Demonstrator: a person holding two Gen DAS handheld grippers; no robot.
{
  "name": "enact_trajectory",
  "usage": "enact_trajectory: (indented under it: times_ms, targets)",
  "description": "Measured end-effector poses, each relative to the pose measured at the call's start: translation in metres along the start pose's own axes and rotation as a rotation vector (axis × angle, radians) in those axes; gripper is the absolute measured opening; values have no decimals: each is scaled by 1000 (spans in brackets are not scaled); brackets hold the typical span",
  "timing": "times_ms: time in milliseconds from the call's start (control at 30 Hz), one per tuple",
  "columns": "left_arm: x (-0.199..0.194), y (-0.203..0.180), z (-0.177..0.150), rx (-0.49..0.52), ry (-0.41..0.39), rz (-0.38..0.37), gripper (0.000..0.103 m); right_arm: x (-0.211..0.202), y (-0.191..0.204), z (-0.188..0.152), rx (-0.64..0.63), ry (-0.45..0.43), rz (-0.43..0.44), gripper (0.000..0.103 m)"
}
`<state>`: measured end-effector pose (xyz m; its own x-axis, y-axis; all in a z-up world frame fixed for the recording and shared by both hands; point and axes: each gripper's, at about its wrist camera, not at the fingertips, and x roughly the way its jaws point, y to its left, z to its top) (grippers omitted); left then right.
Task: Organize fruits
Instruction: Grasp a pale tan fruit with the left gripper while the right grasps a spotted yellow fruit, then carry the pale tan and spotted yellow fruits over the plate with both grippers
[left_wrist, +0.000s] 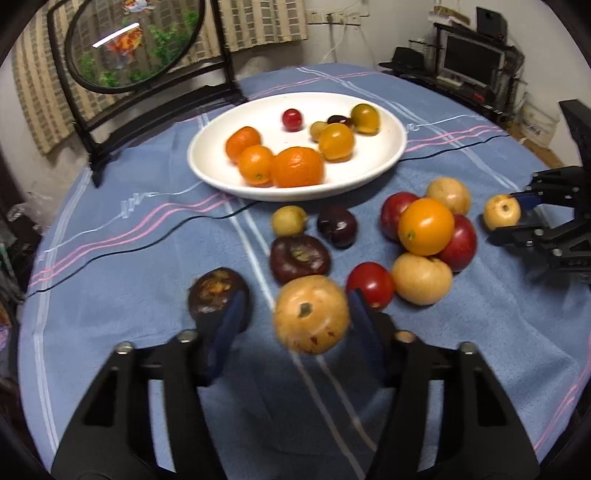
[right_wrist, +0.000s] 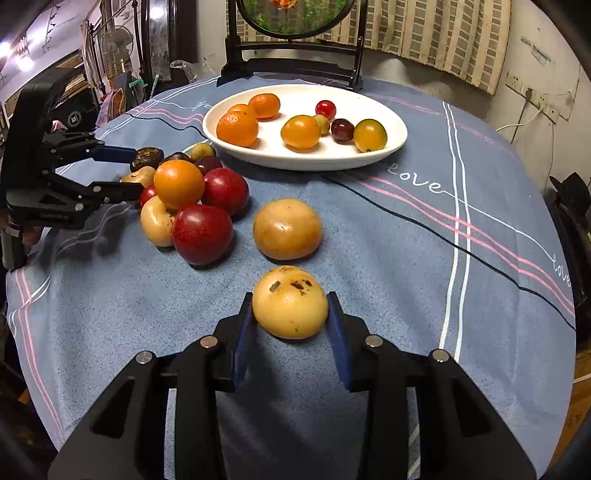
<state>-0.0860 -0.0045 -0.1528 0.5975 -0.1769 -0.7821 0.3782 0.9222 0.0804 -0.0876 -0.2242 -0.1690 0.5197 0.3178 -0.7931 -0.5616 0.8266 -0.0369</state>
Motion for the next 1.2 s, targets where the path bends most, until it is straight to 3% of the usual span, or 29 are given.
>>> enact_trajectory:
  times_ms: [33,233,333,433,533,633,667,733,867,1200]
  targets:
    - [1,0,0,-7,-2,-31,43,0,-1,0,6,2,3,38]
    - [-4,1,-7,19,-4,-51,44,0,-3,-1,16,4,14,38]
    - [0,3,-11,33,47,-61,45,2,-3,-1,12,11,21,38]
    - [7,3,-13,38,65,-38,57,3,-3,0,11,16,23,38]
    - [11,6,-5,1,45,-57,56,4,-4,0,16,18,27,38]
    - [17,5,-1,-9,50,-64,51,4,-4,0,13,18,23,38]
    - [19,4,-1,-9,54,-77,45,4,-3,0,12,18,22,38]
    - [18,-1,-2,-2,50,-58,45,3,-3,0,13,14,19,38]
    - [8,0,-7,-29,41,-40,44,-3,-2,-2,22,-8,16,38]
    - [-53,2,1,-70,-73,0,44,-34,7,1,20,-75,11,38]
